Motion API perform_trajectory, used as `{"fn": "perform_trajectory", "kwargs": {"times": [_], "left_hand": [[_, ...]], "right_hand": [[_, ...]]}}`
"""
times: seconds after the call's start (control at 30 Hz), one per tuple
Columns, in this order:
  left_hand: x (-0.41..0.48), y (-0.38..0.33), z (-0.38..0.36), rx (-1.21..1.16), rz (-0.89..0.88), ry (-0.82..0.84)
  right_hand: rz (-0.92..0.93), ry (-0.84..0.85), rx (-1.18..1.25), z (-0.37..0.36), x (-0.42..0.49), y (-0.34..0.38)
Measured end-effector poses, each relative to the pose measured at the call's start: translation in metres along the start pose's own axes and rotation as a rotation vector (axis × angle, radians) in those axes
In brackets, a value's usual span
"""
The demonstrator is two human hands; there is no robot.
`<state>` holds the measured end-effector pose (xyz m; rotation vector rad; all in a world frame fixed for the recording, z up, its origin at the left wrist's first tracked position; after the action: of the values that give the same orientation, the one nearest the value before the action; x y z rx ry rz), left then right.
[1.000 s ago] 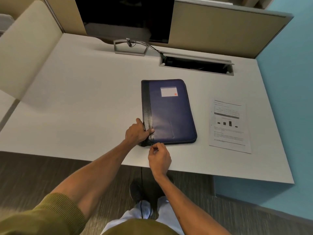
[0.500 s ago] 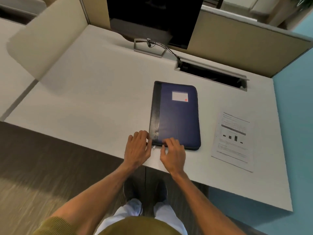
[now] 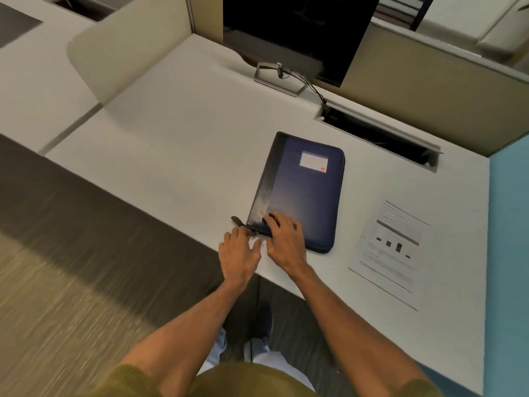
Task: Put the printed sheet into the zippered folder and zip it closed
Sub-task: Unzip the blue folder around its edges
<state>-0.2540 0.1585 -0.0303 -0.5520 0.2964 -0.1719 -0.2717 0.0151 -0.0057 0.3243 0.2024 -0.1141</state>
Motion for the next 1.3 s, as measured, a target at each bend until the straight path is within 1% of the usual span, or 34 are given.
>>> {"fn": "perform_trajectory", "kwargs": {"times": [0.23, 0.37, 0.47, 0.57, 0.73, 0.93, 1.0, 1.1, 1.17, 1.23, 1.3], "left_hand": [[0.003, -0.012, -0.005, 0.036, 0.087, -0.031], [0.002, -0.014, -0.002, 0.085, 0.079, -0.029], [0.003, -0.012, 0.006, 0.153, 0.007, -0.018], [0.009, -0.008, 0.014, 0.292, -0.105, 0.017], [0.019, 0.013, 0.028, 0.360, -0.100, 0.066], [0.026, 0.023, 0.034, 0.397, -0.186, 0.082], [0.030, 0.025, 0.037, 0.422, -0.303, 0.110], [0.041, 0.025, 0.040, 0.457, -0.553, 0.190], [0.049, 0.024, 0.040, 0.465, -0.649, 0.242], [0.052, 0.025, 0.041, 0.470, -0.625, 0.258], [0.049, 0.027, 0.042, 0.473, -0.568, 0.209]], "right_hand": [[0.039, 0.058, -0.079, 0.000, 0.007, 0.000], [0.026, 0.093, -0.109, -0.001, 0.007, -0.003], [0.021, 0.133, -0.132, 0.002, 0.007, -0.006], [0.017, 0.157, -0.152, 0.003, 0.006, -0.008], [0.000, 0.173, -0.177, 0.004, 0.004, -0.015], [0.006, 0.168, -0.176, 0.006, 0.005, -0.012], [-0.001, 0.159, -0.166, 0.005, 0.005, -0.013], [0.004, 0.130, -0.146, 0.002, 0.004, -0.014], [0.003, 0.109, -0.120, 0.003, 0.005, -0.012], [-0.016, 0.094, -0.087, 0.006, 0.010, -0.009], [-0.040, 0.090, -0.075, 0.011, 0.016, -0.005]]}}
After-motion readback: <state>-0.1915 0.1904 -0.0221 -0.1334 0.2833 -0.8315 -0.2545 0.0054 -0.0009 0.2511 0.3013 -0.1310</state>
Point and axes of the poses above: each hand's wrist, its own x-axis towards the middle knuckle, its own z-axis out of the back of the hand, y = z × x, the point moved 2 cm from there along x, towards the middle knuckle, and after that the axes turned 11 degrees about y, right-handed, at the moved point
